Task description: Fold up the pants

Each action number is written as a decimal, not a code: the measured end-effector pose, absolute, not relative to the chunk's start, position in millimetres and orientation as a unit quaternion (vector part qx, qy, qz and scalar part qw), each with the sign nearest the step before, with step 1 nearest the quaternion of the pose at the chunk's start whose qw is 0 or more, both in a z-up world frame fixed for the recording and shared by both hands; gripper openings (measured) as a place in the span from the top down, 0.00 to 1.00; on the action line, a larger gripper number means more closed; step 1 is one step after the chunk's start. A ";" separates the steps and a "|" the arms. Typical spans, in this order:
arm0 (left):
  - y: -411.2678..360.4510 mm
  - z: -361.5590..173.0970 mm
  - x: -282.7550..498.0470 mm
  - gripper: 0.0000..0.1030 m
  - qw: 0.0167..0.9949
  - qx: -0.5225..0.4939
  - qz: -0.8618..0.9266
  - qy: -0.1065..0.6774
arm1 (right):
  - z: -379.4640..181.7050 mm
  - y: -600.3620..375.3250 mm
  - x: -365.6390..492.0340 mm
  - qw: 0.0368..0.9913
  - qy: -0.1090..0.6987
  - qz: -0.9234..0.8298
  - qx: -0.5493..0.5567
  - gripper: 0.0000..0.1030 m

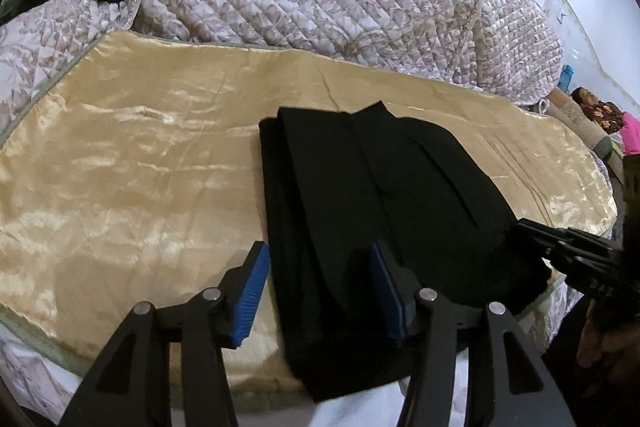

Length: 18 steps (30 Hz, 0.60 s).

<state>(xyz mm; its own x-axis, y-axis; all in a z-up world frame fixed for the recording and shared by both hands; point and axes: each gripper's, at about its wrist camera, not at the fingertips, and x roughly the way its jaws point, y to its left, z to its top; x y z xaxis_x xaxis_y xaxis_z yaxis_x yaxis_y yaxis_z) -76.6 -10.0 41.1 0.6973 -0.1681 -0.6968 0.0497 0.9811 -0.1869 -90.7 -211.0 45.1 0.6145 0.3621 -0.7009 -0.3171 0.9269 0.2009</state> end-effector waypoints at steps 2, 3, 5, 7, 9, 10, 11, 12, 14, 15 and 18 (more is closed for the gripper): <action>-11.7 45.1 -69.7 0.46 0.918 -0.068 -0.058 0.386 | 50.2 -207.6 -87.1 0.899 0.397 0.185 0.019 0.84; -13.9 48.5 -64.3 0.46 0.919 -0.060 -0.059 0.386 | 53.9 -206.2 -83.3 0.898 0.398 0.185 0.018 0.84; -16.2 55.5 -52.9 0.46 0.920 -0.048 -0.063 0.383 | 59.2 -205.1 -74.9 0.896 0.402 0.190 0.022 0.84; -18.5 62.9 -38.3 0.46 0.922 -0.037 -0.068 0.380 | 64.3 -203.2 -63.5 0.893 0.407 0.192 0.026 0.84; -21.7 67.6 -23.3 0.46 0.923 -0.020 -0.068 0.378 | 70.1 -200.4 -43.8 0.887 0.417 0.194 0.029 0.84; -22.9 68.2 -15.6 0.46 0.923 -0.010 -0.066 0.378 | 72.1 -199.2 -34.1 0.885 0.421 0.194 0.030 0.84; -23.9 67.4 -6.8 0.46 0.922 -0.001 -0.063 0.381 | 73.1 -198.3 -25.9 0.884 0.423 0.195 0.030 0.84; -23.8 65.1 0.3 0.46 0.921 0.004 -0.063 0.385 | 72.9 -196.5 -16.1 0.883 0.427 0.193 0.030 0.84; -20.0 53.8 13.8 0.46 0.913 0.003 -0.053 0.405 | 69.6 -195.4 -2.0 0.880 0.434 0.189 0.030 0.84; -16.5 49.5 16.4 0.46 0.910 -0.007 -0.055 0.411 | 65.4 -195.4 5.8 0.876 0.442 0.189 0.033 0.84; -11.4 52.0 12.4 0.46 0.912 -0.025 -0.056 0.405 | 42.4 -201.8 22.9 0.862 0.478 0.162 0.039 0.84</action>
